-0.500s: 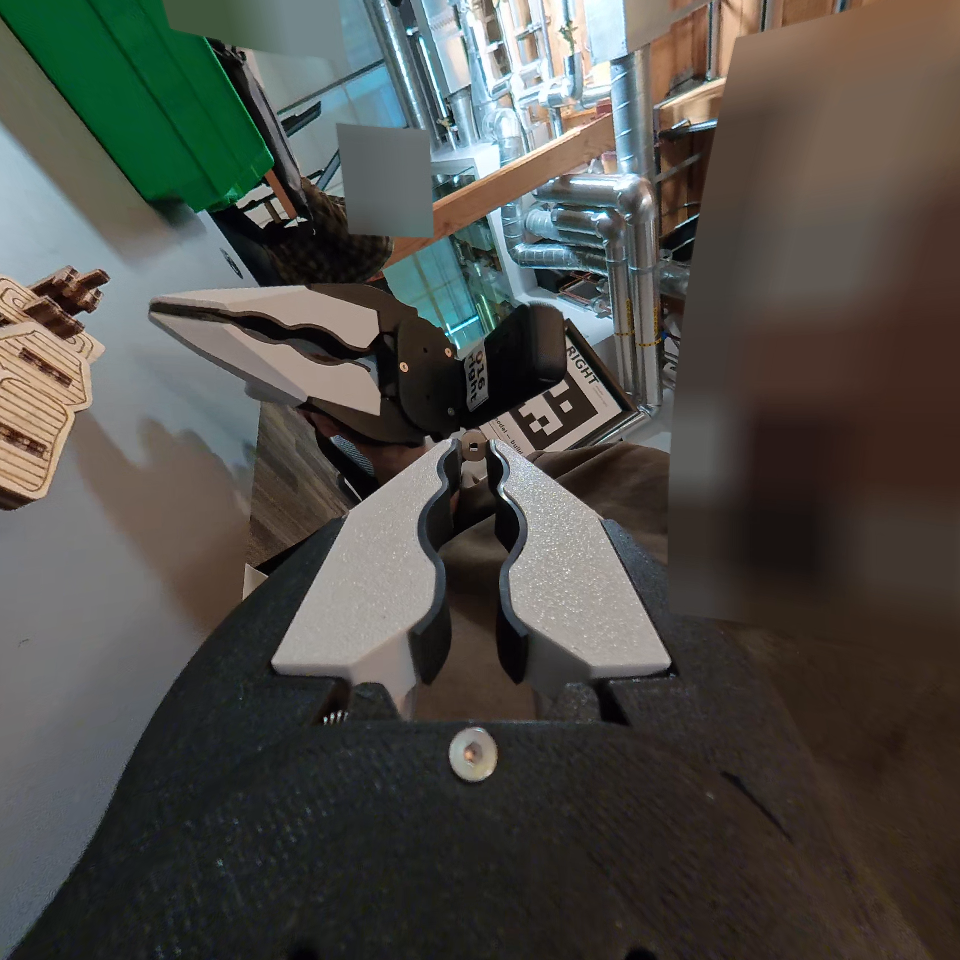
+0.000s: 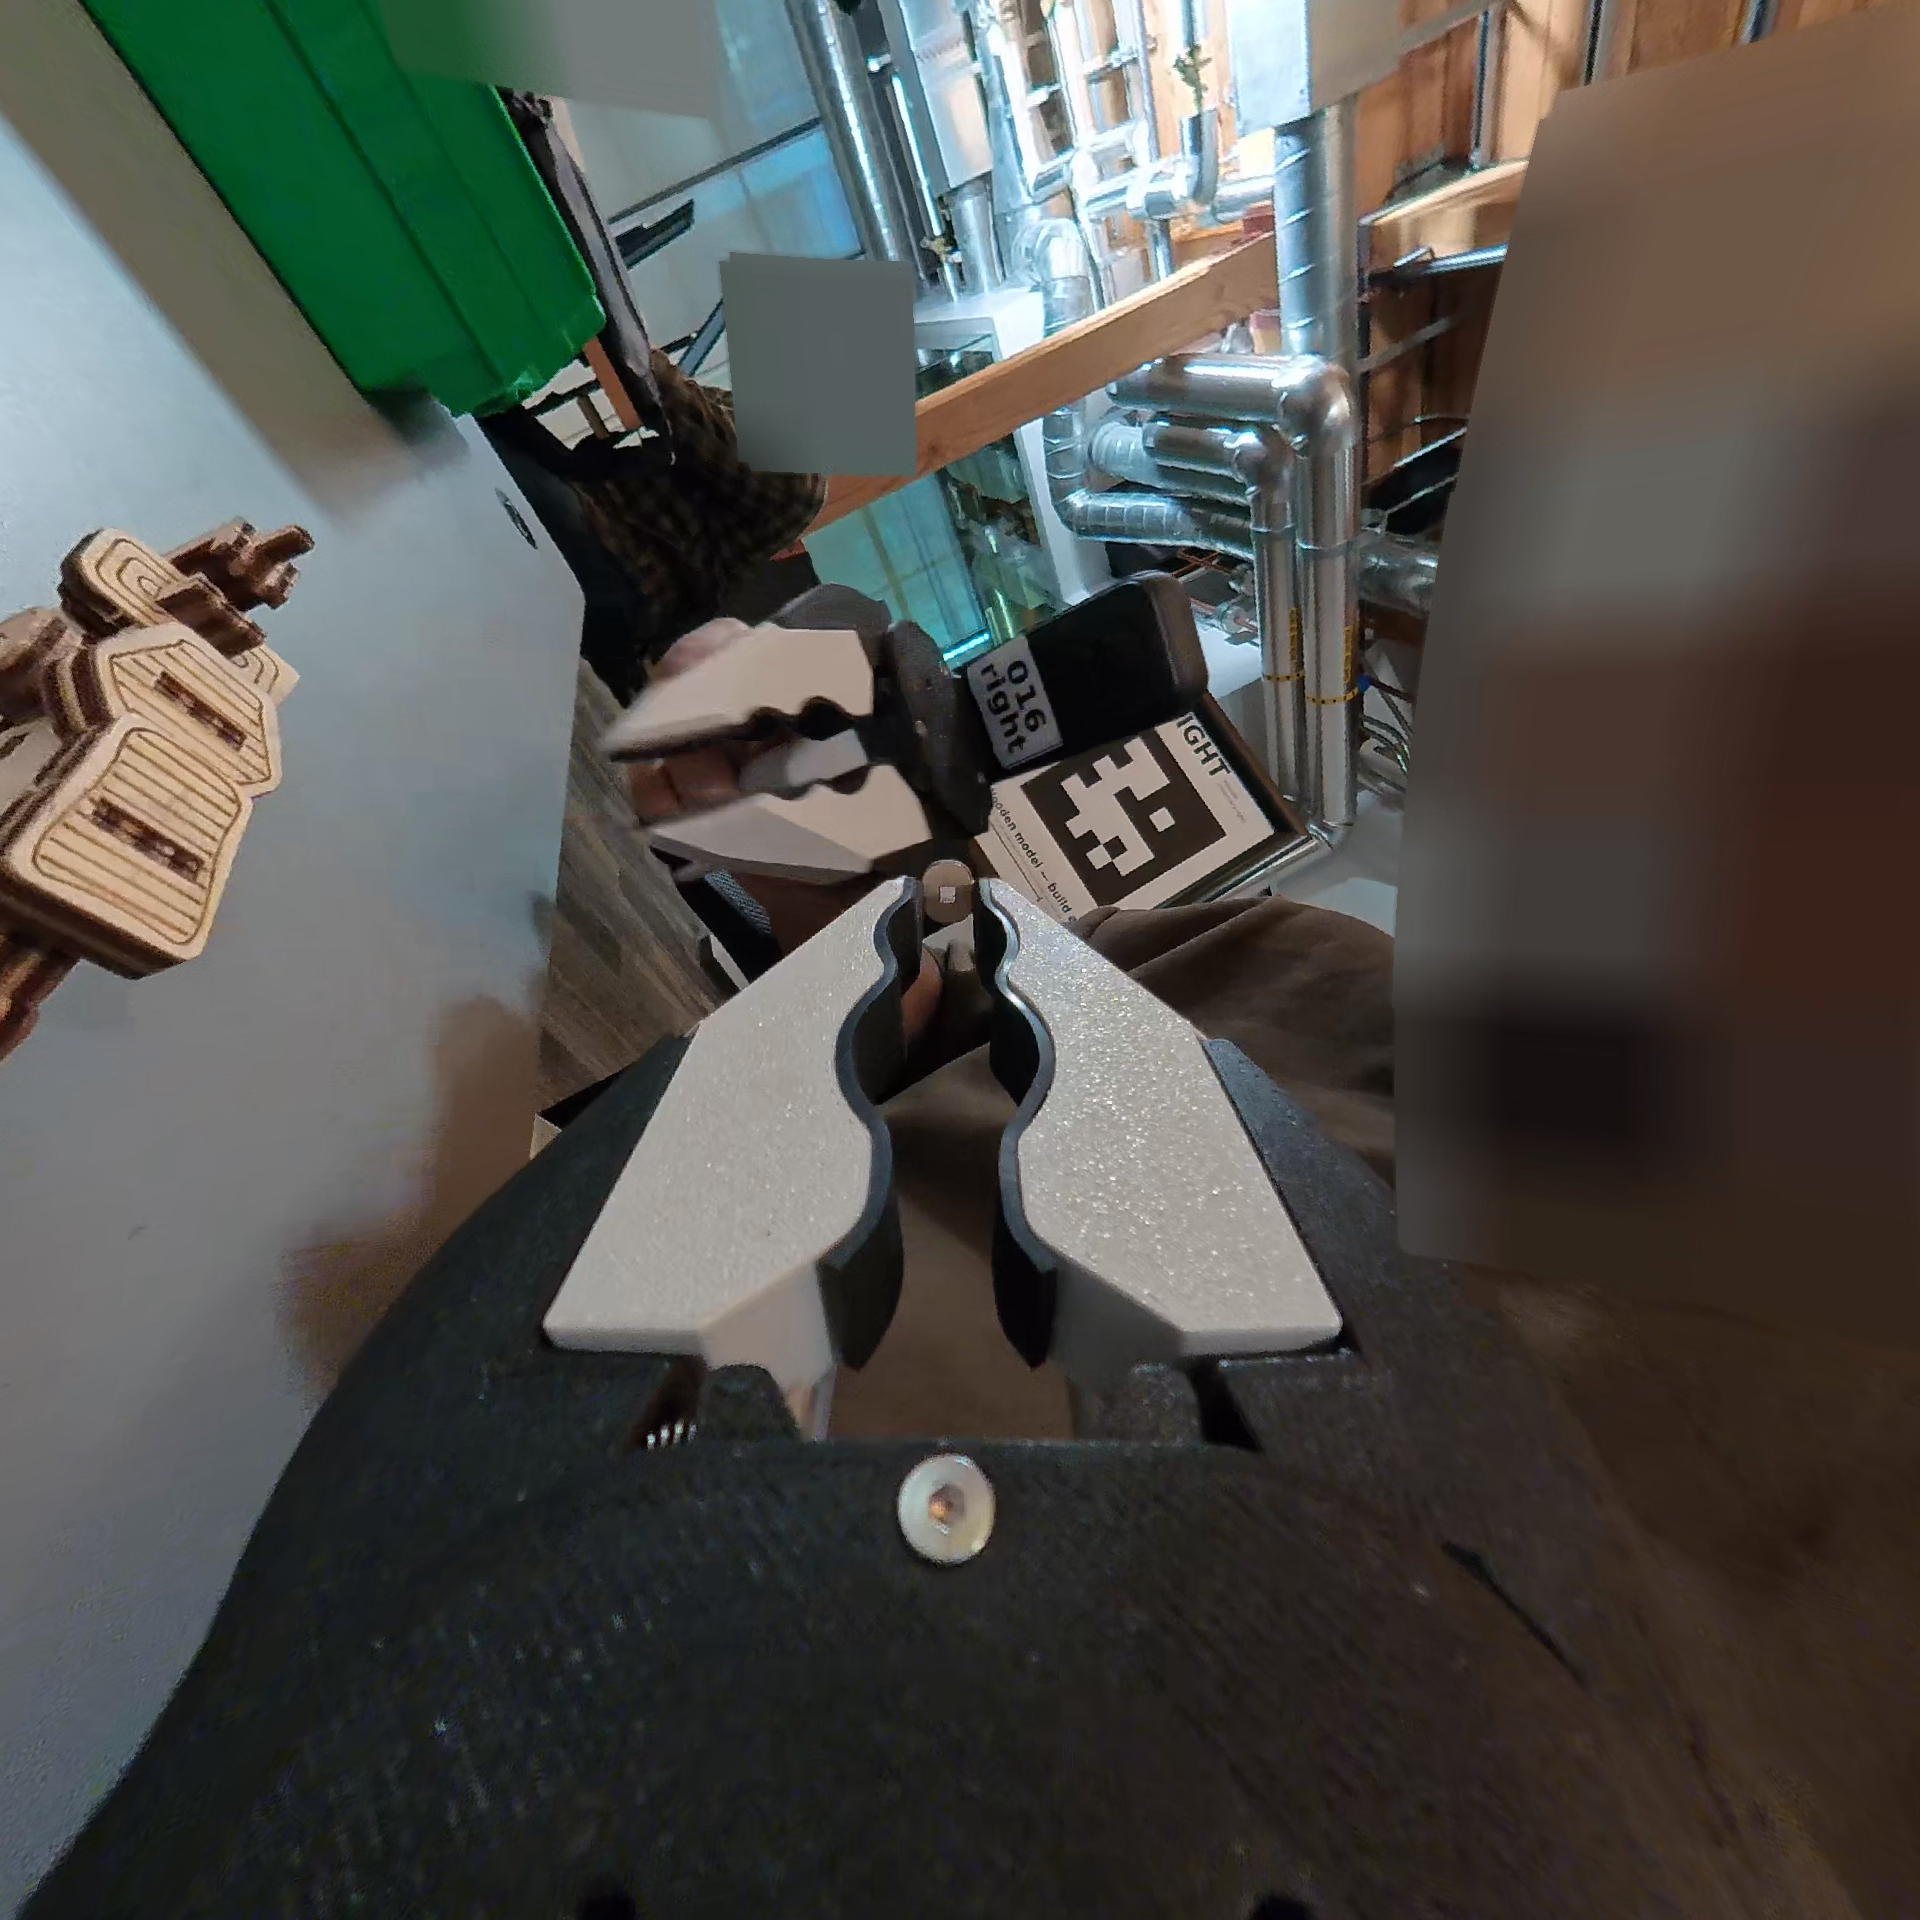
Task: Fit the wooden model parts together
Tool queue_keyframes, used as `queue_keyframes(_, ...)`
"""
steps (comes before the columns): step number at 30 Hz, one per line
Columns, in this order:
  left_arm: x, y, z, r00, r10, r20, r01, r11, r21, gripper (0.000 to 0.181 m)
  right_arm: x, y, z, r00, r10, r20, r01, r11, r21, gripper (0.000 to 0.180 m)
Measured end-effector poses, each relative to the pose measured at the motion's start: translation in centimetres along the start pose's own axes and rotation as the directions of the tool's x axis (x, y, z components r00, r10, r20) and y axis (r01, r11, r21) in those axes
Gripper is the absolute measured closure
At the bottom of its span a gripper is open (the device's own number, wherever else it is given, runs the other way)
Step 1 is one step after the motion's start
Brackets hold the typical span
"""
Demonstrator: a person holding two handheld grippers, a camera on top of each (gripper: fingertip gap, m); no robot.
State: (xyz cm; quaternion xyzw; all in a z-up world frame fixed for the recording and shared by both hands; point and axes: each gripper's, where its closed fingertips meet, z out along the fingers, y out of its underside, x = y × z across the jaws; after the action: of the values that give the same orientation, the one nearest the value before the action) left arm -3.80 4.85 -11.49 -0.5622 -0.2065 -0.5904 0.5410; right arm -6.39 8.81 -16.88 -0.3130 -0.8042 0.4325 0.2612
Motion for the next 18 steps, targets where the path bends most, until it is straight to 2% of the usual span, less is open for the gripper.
queue_keyframes(1, -0.1, 0.0, 0.0, 1.000, -0.003, 0.004, 0.003, 1.000, -0.002, 0.175, -0.8, -0.9, -0.4, 0.999, -0.001, 0.055, -0.002, 0.998, 0.055, 0.168)
queue_keyframes(4, -0.2, 0.1, 0.0, 1.000, -0.010, 0.007, 0.010, 1.000, -0.004, 0.175, -2.4, -3.0, -1.6, 0.988, -0.052, 0.144, 0.024, 0.982, 0.186, 0.167)
queue_keyframes(7, -0.7, 0.4, 0.0, 0.999, -0.024, 0.030, 0.025, 0.999, -0.020, 0.175, -3.6, -4.1, -2.3, 0.979, -0.123, 0.162, 0.079, 0.964, 0.256, 0.164)
queue_keyframes(14, -1.4, 1.3, 0.4, 0.997, -0.030, 0.067, 0.035, 0.997, -0.066, 0.175, -5.3, -4.1, -1.9, 0.964, -0.193, 0.180, 0.146, 0.958, 0.247, 0.161)
queue_keyframes(18, -1.5, 1.6, 0.5, 0.997, -0.038, 0.066, 0.043, 0.996, -0.081, 0.175, -5.5, -3.8, -1.9, 0.961, -0.185, 0.206, 0.134, 0.962, 0.239, 0.161)
